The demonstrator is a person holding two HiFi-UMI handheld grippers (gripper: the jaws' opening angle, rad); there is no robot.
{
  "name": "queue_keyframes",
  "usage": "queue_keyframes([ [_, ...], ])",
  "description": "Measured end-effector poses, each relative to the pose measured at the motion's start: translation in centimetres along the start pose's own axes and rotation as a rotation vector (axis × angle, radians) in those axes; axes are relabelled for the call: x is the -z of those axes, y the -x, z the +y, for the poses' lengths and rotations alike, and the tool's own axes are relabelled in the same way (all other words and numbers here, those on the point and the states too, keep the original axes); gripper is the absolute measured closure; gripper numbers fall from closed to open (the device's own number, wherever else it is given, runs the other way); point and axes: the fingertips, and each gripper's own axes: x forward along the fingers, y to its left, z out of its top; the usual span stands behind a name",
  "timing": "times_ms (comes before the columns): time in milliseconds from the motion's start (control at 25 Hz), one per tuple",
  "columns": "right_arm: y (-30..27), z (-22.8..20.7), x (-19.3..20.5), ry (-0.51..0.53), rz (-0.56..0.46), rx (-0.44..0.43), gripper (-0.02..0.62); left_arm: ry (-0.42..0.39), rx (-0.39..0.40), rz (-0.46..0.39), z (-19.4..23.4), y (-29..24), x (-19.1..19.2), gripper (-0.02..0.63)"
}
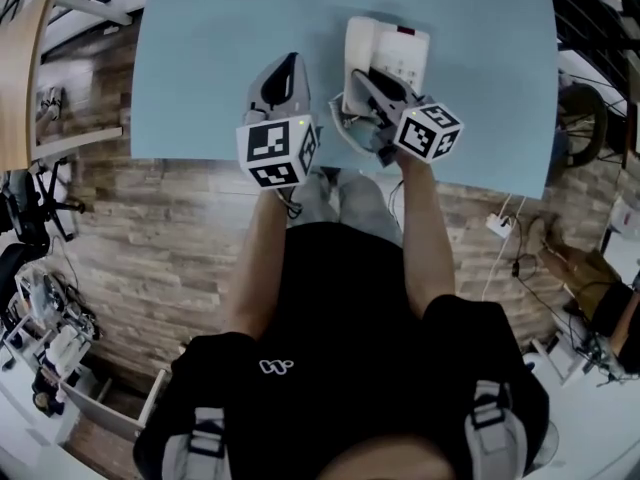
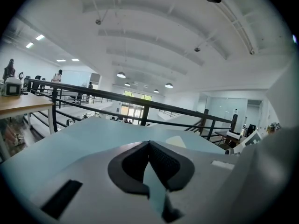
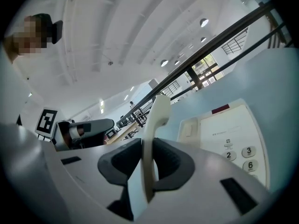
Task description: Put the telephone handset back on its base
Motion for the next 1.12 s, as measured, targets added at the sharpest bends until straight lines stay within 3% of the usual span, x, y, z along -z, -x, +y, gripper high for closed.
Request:
queue_keyframes([
  [640, -0.7, -3.4, 0.8, -0.240, -0.021, 0.087, 0.509, 0.018, -0.001, -0.004, 1.2, -0.5, -0.4, 0.606],
  [960, -1.4, -3.6, 0.8, -0.213, 0.012, 0.101, 0.502, 0.024, 0.010, -0.002, 1.3, -0.9, -0.2, 0.606],
  [1120, -0.3, -4.7, 0.3, -0.169, 0.006, 0.193, 0.457, 0.029, 0.016, -0.001, 0.9, -1.1, -0.1, 0.606],
])
